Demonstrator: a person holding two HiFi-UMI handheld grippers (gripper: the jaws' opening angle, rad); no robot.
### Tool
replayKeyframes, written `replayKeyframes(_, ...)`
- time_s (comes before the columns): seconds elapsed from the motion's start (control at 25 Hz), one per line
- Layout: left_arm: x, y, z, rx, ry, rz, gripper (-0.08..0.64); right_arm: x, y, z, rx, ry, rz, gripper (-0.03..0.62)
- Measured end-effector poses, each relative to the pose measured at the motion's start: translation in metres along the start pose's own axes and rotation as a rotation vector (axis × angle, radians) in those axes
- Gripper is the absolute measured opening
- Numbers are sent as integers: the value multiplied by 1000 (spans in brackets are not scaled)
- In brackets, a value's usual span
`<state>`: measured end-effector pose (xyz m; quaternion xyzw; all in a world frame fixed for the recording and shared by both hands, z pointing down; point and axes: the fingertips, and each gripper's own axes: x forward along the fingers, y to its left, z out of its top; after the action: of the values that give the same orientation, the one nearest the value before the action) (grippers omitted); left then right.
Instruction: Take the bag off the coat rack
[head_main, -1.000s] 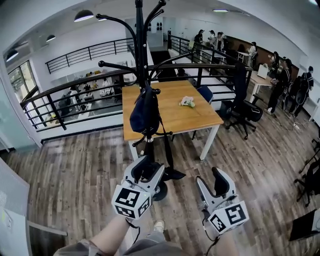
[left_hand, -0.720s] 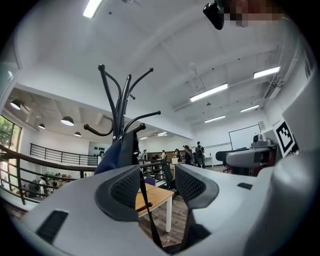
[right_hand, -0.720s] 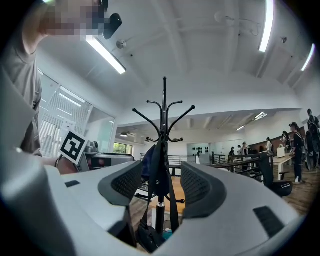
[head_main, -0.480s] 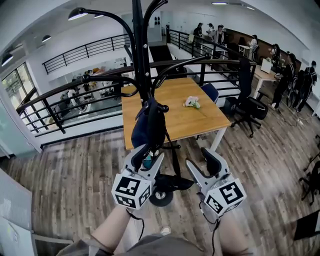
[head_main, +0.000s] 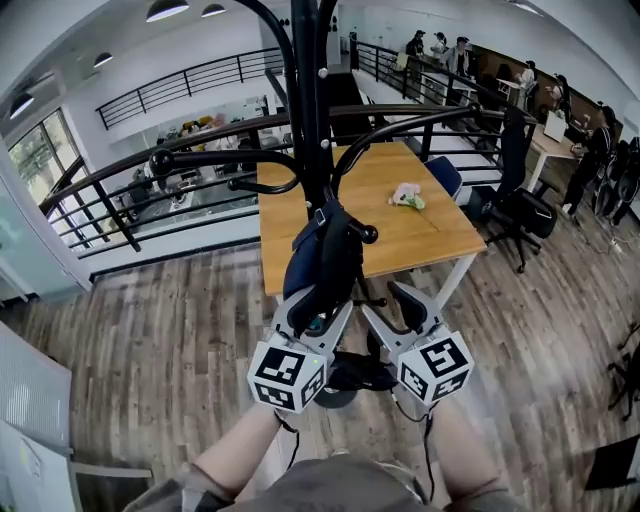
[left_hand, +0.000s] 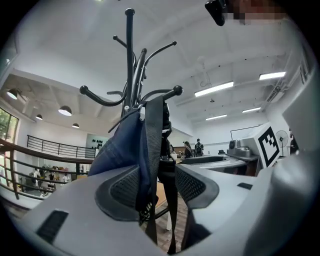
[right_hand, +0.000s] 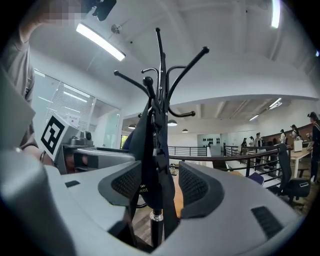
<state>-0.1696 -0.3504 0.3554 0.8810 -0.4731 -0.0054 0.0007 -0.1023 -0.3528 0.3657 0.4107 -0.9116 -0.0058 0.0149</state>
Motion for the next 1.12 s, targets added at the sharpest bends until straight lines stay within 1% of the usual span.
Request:
replayKeyframes(0.08,1,4,-3,-2,-2,17,221,14,0,-8,16,9,22,243)
replayKeyframes(0.2,2,10,-4,-12,-14,54,158,27,0,-10,32,-15,58,237)
replayKeyframes(0.24,2,11,-4,-12,-15,66,125,30,0,-8,32,-27,74,219)
replayKeyframes(0.28,2,11,-3,-11,-13,77,100,32,2,-7,27,-35,89,183)
replayKeyframes(0.36,0,8,-2,8,3,91,95,32,4,-4,13,-41,120,113)
replayKeyframes(0.48,-3,0,-1,70,35,103,62,25,4,-3,34,-60,154,57)
replayKeyframes(0.56,-6,-1,1,70,43,109,48,21,2,2,43,-82,164,55)
replayKeyframes(0.64,-11,-1,5,43,44,118,33,17,0,12,38,-102,173,52)
replayKeyframes(0.84,-26,-9,15,31,48,135,26,-2,-4,43,34,-161,204,51)
replayKeyframes(0.96,-31,-11,31,1,12,143,25,-15,-8,61,53,-196,210,51)
replayKeyframes(1.12,-37,-23,59,-6,-29,124,25,-37,-18,93,76,-254,203,49)
